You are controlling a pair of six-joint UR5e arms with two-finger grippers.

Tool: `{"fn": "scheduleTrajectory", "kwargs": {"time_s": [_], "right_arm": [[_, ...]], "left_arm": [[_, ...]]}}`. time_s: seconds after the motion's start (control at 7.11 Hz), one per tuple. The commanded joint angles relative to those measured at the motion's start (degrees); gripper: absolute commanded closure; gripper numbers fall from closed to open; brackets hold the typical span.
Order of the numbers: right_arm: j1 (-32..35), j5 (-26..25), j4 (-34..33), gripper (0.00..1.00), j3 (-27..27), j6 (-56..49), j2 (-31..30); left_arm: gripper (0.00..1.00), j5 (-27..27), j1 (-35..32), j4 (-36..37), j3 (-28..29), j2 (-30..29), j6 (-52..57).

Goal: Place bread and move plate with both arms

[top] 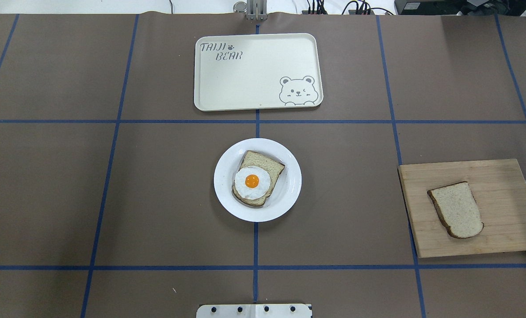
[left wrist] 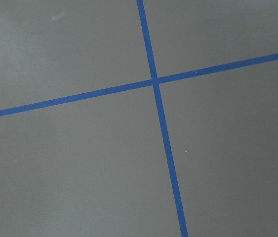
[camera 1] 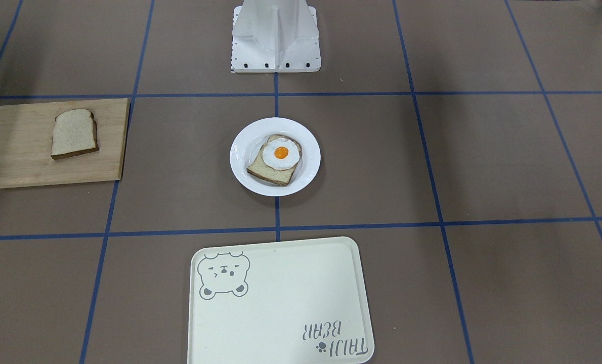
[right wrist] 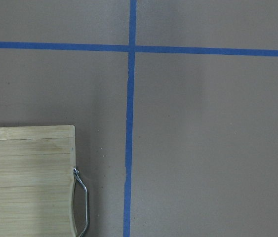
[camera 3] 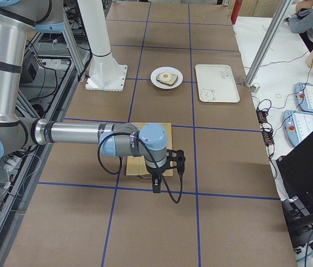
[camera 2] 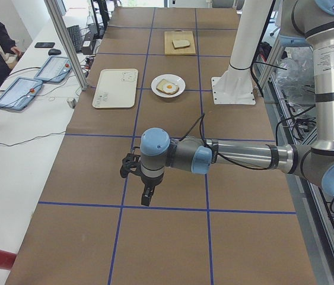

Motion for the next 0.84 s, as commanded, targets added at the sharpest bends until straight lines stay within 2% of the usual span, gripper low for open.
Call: {"fn": "scheduleTrajectory", "kwargs": {"time_s": [0.0, 0.28, 0.42, 0.56, 0.7], "right_arm": [[-0.1, 1.4, 11.6, 0.0, -0.4, 0.9, -0.6], [-2.1, 14.1, 14.3, 0.0, -0.3, 6.0, 0.0], [-6.0, 12.6, 21.0, 0.0, -0.2, 15.6, -0.4], [-12.9, 8.1, 31.4, 0.0, -0.3, 30.9, -0.5], [-20.1, 2.2, 39.0, 0.0, -0.4, 42.2, -1.1]], "left_arm": [[0.01, 0.4, 0.1, 0.0, -2.6, -1.6, -0.4], [0.01, -0.1, 0.1, -0.5, -2.7, -3.2, -0.4], [0.01, -0.1, 0.1, -0.5, -2.4, -3.7, -0.6], [0.01, 0.5, 0.1, -2.3, -2.0, -6.3, -0.6], [0.01, 0.5, 0.1, -2.4, -0.7, -7.2, -0.7]]}}
